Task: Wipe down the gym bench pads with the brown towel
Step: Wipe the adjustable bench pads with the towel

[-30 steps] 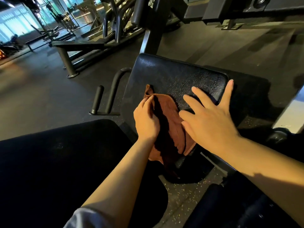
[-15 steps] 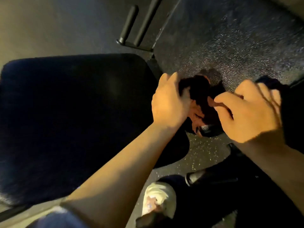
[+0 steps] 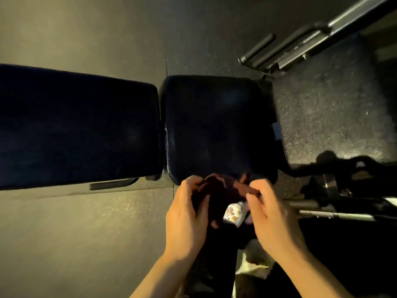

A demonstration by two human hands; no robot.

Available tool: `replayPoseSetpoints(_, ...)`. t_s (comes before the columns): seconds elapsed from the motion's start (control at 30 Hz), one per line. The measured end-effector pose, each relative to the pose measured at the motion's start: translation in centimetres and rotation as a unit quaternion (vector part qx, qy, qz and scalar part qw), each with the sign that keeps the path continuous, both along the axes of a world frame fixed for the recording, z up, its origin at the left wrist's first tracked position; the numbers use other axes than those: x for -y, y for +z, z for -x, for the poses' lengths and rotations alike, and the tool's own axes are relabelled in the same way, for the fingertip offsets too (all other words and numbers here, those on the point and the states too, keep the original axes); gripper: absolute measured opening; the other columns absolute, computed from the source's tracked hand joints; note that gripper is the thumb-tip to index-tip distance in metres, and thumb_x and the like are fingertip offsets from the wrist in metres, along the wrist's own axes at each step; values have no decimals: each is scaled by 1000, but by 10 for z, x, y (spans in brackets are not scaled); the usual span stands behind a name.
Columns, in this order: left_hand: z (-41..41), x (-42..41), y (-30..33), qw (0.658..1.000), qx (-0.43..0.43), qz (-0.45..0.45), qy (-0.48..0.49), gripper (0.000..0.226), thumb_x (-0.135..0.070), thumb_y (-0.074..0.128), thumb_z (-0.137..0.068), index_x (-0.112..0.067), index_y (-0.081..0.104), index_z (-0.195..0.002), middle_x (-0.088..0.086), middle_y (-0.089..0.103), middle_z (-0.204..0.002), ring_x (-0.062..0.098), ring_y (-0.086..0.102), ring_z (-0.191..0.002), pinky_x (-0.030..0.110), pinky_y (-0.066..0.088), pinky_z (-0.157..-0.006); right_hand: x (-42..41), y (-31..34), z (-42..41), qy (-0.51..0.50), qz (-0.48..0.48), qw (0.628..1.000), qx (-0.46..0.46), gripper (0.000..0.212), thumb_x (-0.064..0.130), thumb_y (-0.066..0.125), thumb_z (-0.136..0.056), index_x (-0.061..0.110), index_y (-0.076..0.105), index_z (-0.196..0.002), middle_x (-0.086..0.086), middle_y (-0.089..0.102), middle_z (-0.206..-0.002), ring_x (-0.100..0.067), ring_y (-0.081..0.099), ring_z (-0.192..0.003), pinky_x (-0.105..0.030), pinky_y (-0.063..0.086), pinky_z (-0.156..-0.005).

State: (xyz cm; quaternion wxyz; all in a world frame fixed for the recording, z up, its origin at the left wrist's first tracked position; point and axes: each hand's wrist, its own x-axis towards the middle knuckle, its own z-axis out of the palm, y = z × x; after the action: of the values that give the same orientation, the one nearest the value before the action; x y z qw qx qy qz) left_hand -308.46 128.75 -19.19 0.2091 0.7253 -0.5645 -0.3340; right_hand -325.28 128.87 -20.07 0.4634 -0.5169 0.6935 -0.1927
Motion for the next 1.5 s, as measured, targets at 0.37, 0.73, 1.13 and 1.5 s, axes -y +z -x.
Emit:
replayPoseSetpoints(0.37, -154, -51, 122, 981, 54, 73, 170, 49, 9, 72, -80, -32, 62, -104, -21, 58, -98, -9, 55, -95, 2, 40, -76, -1, 114, -108, 207, 30, 978, -11, 16, 25, 43, -101, 38, 42, -92, 3, 57, -66, -14, 57, -57, -30, 46, -53)
replayPoseSetpoints(0.73, -349, 38, 172, 912, 78, 266, 301, 32, -4, 53, -84, -10, 67, -112, 3, 50, -112, -7, 45, -97, 11, 44, -81, 111, 186, -340, 165, 258, 950, 64, 23, 15, 52, -99, 29, 49, -117, 9, 58, -100, 2, 58, -84, -3, 45, -70)
replayPoseSetpoints(1.13, -452, 76, 88, 993, -87, -1, 75, 51, -34, 43, -105, -33, 28, -154, -18, 13, -161, 2, 16, -147, 21, 19, -118, 136, 107, -518, 177, 8, 966, -189, 65, 58, 17, -95, 41, -11, -151, -2, -8, -165, -23, -3, -152, -40, 5, -121)
replayPoseSetpoints(1.5, -436, 156, 70, 989, -119, 56, 66, 48, -44, 28, -104, -38, 10, -149, -24, 0, -157, -1, 1, -150, 27, 4, -124, 194, 50, -504, 109, 183, 965, -154, 71, 76, 5, -91, 33, 9, -148, -16, 19, -162, -34, 18, -147, -33, 4, -117)
